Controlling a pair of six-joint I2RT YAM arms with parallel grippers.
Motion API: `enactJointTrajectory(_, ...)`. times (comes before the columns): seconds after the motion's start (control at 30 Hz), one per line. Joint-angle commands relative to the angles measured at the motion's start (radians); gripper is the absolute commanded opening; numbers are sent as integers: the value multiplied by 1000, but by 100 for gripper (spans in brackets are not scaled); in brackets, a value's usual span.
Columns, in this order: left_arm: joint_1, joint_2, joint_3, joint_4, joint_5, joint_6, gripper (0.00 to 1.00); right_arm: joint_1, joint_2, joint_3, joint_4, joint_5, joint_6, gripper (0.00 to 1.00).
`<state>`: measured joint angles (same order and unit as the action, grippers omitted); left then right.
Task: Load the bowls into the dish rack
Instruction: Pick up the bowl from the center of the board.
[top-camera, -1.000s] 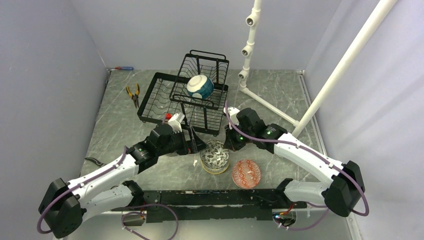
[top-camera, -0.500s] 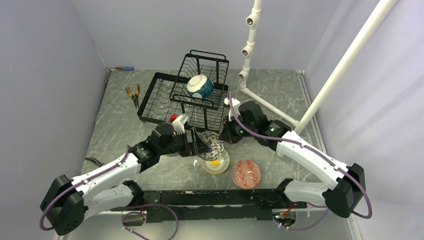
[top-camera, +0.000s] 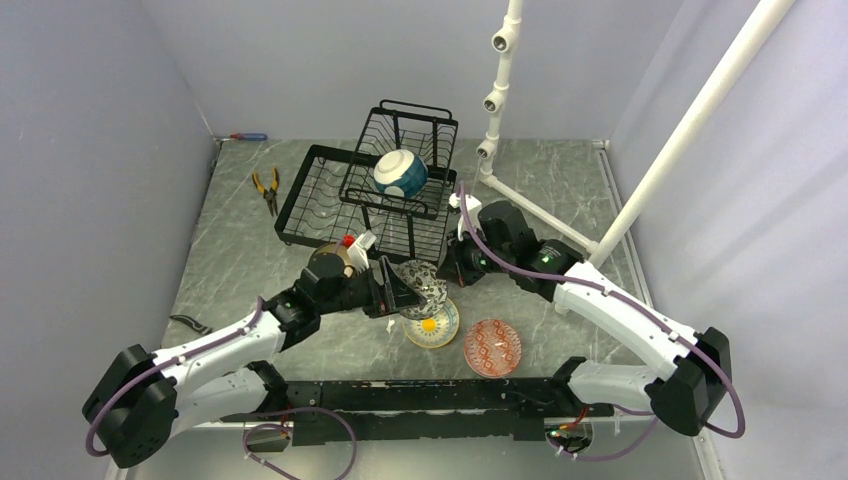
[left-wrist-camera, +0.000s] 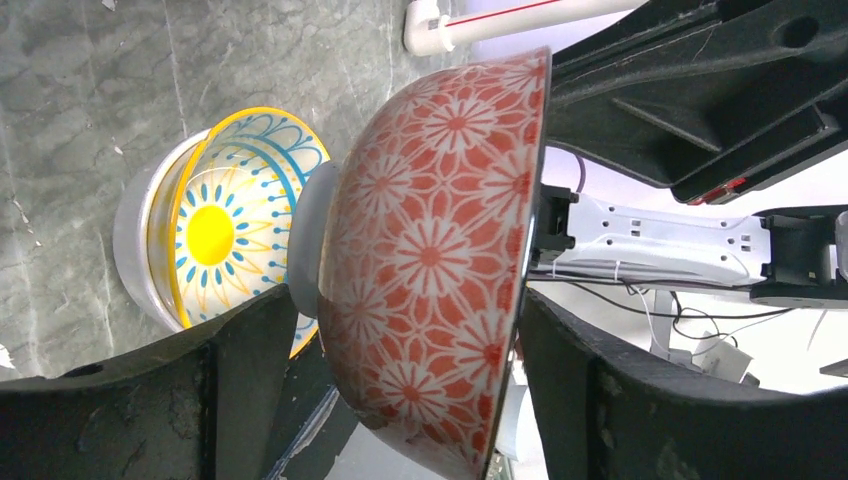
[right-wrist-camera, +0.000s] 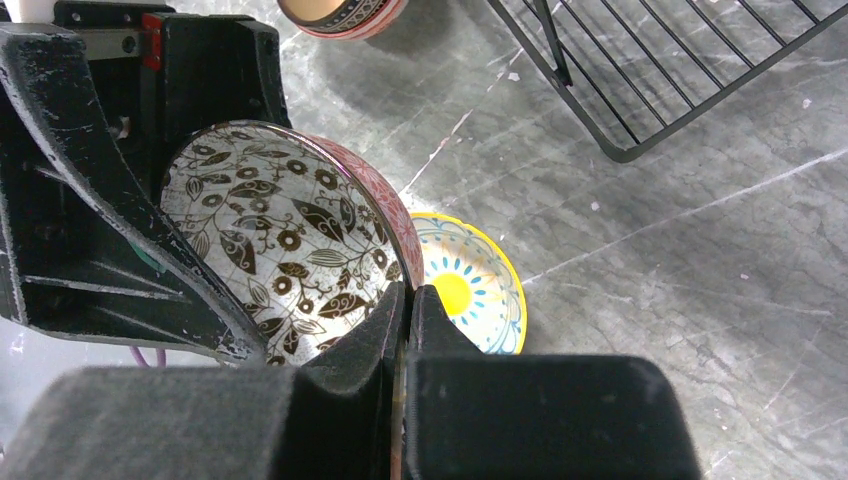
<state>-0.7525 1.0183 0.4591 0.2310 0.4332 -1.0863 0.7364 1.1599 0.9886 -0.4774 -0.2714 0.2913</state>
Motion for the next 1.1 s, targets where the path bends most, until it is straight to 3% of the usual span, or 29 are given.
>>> enactJointTrajectory(0.0, -1, -9, -19, 135, 16, -39, 84, 1, -52, 44, 83, -30, 32, 0)
enactJointTrajectory(0.33, -2, -10, -22, 151, 11, -29, 87, 2, -54, 33, 91, -44, 47, 0)
enactJointTrajectory(0.77, -1, -26, -12, 165, 27, -23, 73, 2, -54, 24, 102, -37, 58, 0)
enactJointTrajectory(0.93, -2, -20, 1, 155, 32, -6, 58, 1, -48, 22, 106, -29, 60, 0)
enactJointTrajectory(1.07, -1, -28, 10, 113, 9, 7, 29, 1, -38, 26, 106, -22, 66, 0)
